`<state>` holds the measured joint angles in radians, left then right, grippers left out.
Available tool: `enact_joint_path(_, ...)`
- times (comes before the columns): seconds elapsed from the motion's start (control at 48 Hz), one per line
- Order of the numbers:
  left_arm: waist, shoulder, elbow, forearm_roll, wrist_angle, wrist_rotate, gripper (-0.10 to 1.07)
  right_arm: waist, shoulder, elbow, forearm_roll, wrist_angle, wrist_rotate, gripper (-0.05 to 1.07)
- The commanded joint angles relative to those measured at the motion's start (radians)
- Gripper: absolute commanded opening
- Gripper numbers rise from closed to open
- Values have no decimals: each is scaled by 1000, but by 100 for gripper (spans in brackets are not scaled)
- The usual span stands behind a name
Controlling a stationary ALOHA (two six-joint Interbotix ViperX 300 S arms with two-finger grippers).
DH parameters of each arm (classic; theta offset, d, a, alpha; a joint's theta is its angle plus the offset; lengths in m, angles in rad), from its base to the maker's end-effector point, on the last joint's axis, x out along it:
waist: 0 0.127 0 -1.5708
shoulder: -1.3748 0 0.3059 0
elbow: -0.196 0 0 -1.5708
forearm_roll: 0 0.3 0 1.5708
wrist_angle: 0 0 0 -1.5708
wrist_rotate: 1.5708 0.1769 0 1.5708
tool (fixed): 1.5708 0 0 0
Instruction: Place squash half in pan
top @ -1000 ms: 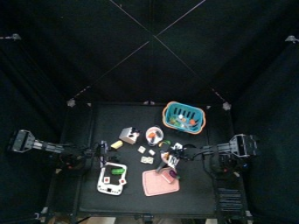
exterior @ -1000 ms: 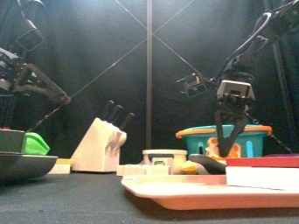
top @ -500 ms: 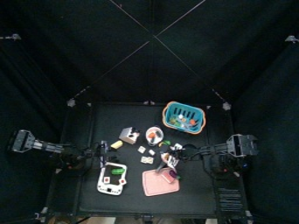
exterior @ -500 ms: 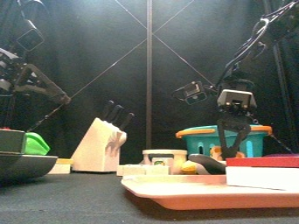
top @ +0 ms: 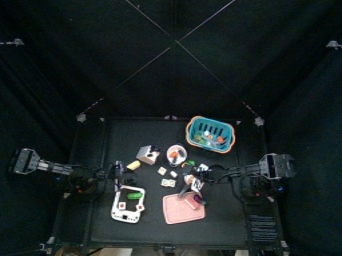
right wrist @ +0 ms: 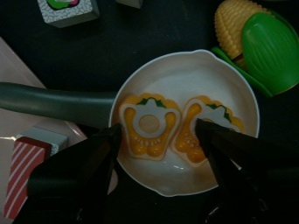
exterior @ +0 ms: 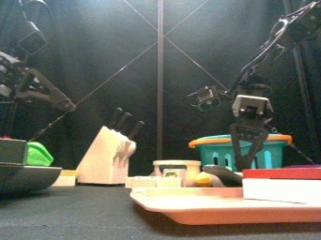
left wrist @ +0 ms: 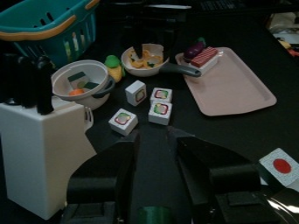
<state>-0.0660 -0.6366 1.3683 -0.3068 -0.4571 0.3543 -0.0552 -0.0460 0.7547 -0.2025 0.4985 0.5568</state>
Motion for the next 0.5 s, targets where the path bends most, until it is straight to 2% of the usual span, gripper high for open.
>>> enact_joint_path(0.0, -2, 2, -9, 0, -3, 2, 74, -2, -31, -20, -3, -6, -2, 98)
enact_joint_path(0.292, -3, 0, -26, -3, -5, -3, 74, 3, -97, -37, -18, -28, -5, 98)
enact_joint_path(0.479, -25, 0, -32, -52, -3, -5, 74, 3, -156, -38, -38, -44, -2, 98)
